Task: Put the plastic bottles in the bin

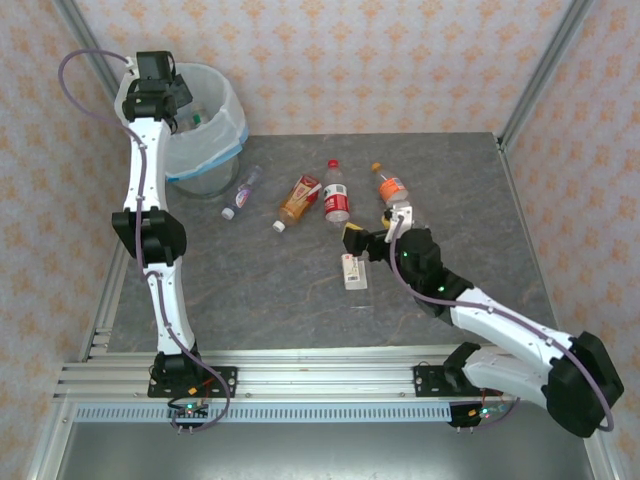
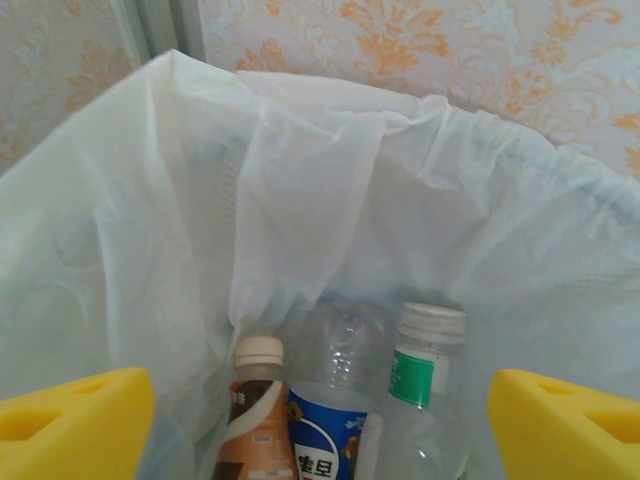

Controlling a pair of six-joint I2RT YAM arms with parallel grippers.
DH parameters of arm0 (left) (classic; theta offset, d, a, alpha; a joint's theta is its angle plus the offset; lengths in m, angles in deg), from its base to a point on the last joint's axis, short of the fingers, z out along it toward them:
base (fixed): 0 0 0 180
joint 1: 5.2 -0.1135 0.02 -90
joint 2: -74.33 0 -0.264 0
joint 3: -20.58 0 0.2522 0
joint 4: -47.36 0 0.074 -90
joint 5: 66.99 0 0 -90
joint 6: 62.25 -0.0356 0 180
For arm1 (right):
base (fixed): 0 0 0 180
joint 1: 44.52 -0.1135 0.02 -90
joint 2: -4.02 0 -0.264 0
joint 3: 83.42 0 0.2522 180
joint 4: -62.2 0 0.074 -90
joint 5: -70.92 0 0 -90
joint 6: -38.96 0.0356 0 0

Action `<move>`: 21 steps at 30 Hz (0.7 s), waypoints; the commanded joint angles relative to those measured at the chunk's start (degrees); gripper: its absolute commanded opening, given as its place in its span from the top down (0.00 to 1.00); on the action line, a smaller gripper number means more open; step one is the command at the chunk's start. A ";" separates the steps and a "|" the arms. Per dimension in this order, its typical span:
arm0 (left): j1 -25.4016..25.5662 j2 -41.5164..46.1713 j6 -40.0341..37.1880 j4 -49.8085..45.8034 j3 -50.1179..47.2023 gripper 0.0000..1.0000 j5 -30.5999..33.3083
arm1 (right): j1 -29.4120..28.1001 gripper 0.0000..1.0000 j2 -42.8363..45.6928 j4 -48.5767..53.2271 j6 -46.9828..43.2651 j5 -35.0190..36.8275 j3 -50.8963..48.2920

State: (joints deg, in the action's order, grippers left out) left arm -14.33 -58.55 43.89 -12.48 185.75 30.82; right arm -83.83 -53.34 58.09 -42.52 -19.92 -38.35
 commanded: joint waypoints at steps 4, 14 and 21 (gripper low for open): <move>0.25 6.23 4.52 -4.13 1.66 0.07 -7.74 | 0.19 0.01 4.31 -0.41 0.81 7.18 -3.38; 1.82 10.66 3.51 -3.48 -3.69 0.00 -9.88 | 0.19 0.01 2.03 1.54 4.68 9.62 -2.86; 5.97 16.67 1.03 -0.22 -11.05 0.00 -9.20 | 0.15 0.01 -0.53 5.51 5.92 10.85 -0.95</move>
State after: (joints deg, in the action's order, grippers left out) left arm -10.55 -45.79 46.91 -14.73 177.36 21.51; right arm -83.83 -53.36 61.17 -38.24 -11.11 -41.54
